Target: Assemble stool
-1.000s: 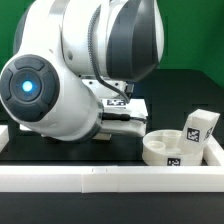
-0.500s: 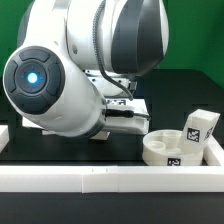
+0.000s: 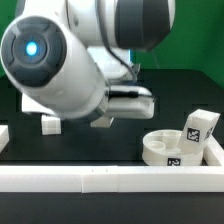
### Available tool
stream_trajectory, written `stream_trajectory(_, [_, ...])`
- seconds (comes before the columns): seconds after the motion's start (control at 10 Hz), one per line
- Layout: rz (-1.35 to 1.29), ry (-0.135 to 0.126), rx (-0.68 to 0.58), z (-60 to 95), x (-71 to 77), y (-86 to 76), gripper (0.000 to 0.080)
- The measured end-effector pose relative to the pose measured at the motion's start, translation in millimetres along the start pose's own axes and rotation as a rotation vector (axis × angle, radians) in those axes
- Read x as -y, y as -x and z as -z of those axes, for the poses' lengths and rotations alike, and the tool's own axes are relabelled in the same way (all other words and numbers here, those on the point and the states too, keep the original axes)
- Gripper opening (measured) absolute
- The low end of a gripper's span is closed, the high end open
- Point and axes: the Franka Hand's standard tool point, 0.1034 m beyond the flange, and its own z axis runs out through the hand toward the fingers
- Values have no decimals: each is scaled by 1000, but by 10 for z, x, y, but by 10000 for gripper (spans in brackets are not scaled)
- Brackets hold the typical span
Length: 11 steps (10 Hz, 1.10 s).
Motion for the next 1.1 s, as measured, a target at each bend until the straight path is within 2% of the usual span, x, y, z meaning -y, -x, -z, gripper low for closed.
stream_trajectory(0.1, [-23, 2, -15, 109, 69, 92, 337])
stream_trajectory(0.2, [-36, 4, -31, 157, 103, 113, 337])
stream_trajectory(0.5, [-33, 3, -36, 144, 86, 83, 337])
stream_trajectory(0.6, [-26, 2, -98, 169, 109, 23, 337])
stream_trajectory(0.8, [-12, 1, -128, 88, 207, 122, 337])
stream_trajectory(0.9, [16, 10, -277, 301, 384, 57, 337])
stream_trajectory(1.0, [35, 10, -424, 413, 510, 130, 337])
stream_trajectory(1.1, [36, 3, -511, 392, 514, 157, 337])
